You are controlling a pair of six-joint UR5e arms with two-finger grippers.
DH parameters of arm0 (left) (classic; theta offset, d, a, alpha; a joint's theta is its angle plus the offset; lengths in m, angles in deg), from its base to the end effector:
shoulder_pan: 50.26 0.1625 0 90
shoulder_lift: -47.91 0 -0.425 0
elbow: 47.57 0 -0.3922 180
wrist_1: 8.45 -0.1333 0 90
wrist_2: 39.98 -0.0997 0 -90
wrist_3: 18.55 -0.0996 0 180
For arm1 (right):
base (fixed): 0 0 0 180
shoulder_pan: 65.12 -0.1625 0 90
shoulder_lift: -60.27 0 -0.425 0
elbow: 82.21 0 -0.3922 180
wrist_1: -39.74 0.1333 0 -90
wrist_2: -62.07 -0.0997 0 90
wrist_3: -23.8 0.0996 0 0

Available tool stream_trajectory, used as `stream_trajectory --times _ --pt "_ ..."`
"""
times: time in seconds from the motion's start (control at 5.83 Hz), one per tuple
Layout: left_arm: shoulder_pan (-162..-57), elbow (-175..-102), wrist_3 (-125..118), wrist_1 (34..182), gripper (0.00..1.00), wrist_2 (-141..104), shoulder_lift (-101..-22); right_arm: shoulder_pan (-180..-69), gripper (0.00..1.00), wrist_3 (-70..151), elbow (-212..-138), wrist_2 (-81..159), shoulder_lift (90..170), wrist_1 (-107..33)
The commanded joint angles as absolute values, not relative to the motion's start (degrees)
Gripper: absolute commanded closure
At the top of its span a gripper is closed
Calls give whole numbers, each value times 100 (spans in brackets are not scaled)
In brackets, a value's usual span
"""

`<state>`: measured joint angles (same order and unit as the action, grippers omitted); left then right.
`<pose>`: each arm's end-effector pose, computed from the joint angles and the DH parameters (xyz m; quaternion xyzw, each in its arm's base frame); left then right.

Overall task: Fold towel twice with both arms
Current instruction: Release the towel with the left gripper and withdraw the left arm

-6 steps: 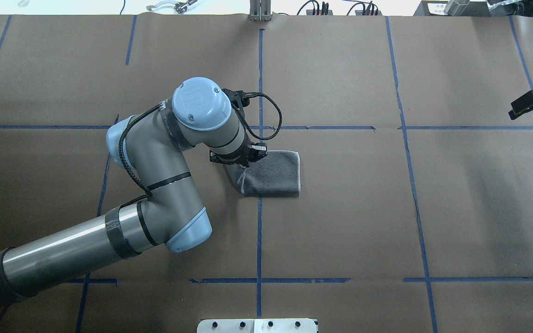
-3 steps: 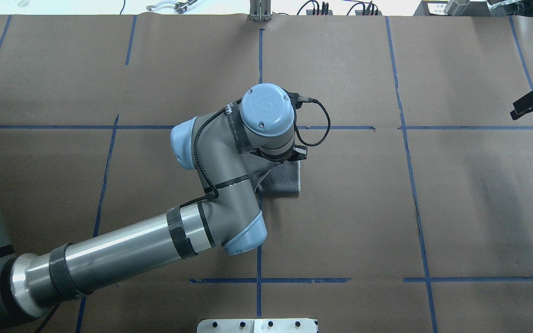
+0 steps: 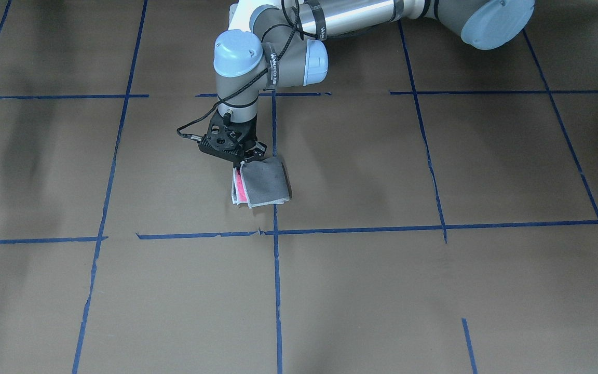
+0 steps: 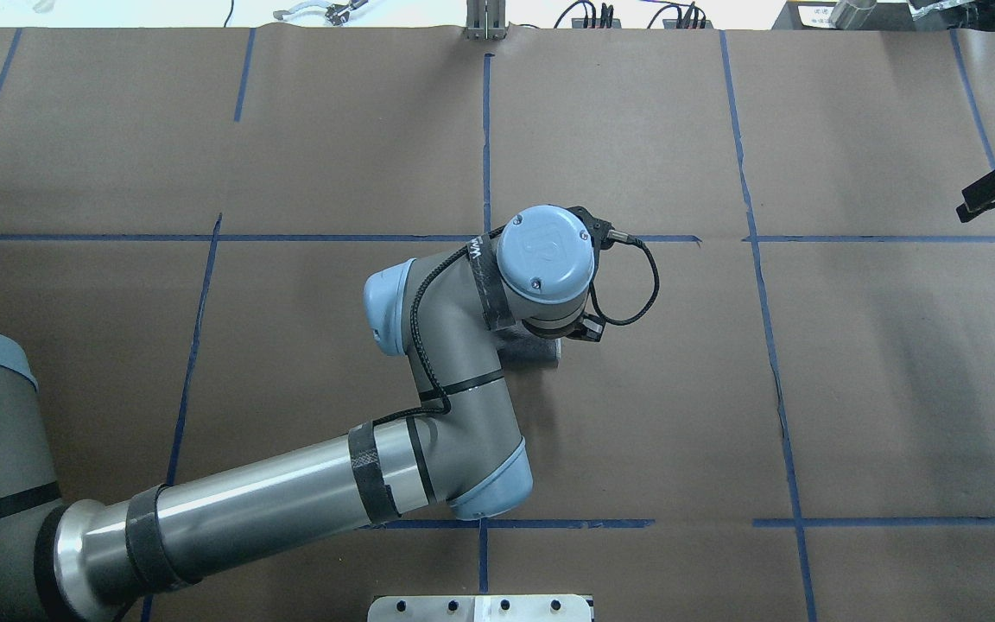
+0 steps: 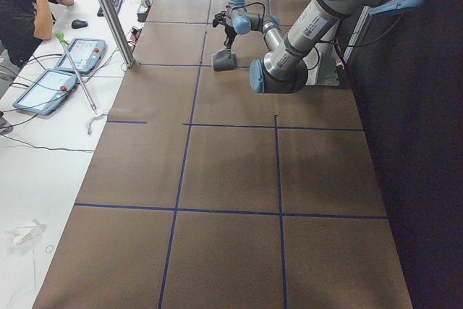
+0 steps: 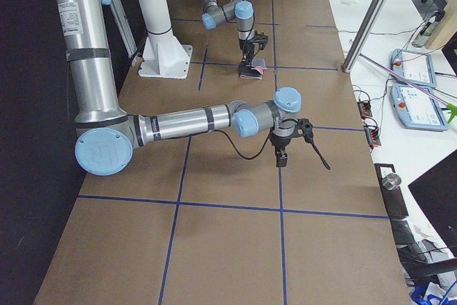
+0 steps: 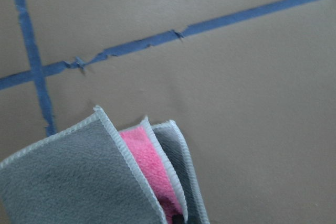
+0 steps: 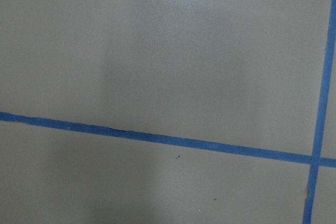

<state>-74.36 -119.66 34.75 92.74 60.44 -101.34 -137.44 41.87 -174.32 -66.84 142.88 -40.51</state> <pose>0.6815 -0.4311 0.1012 0.1528 0.4213 0.1379 0.8832 -0.1030 -0.5561 0.5595 0.0492 -0.3609 -0.0525 0.9298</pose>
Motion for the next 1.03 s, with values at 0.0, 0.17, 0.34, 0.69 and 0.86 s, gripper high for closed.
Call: stream_trajectory --times 0.0,0.17,0.34,0.69,0.86 --pt "-7268 -11946 3339 9307 100 5847 -10150 -13754 0 4181 -17432 -6687 14297 -4051" --pt "-7241 -11964 3348 9307 5 5654 -10133 -13763 0 4181 -17432 -6687 14297 -4051" --pt "-7267 -12033 3348 9281 0 5617 -10142 -13772 0 4181 -17432 -6695 14297 -4051" --pt "-7660 -12802 3102 8966 0 5844 -9758 -13789 0 4164 -17441 -6687 14236 -4051" --pt "-8228 -13390 2762 8712 0 6576 -9372 -13815 0 4164 -17441 -6687 14201 -4051"
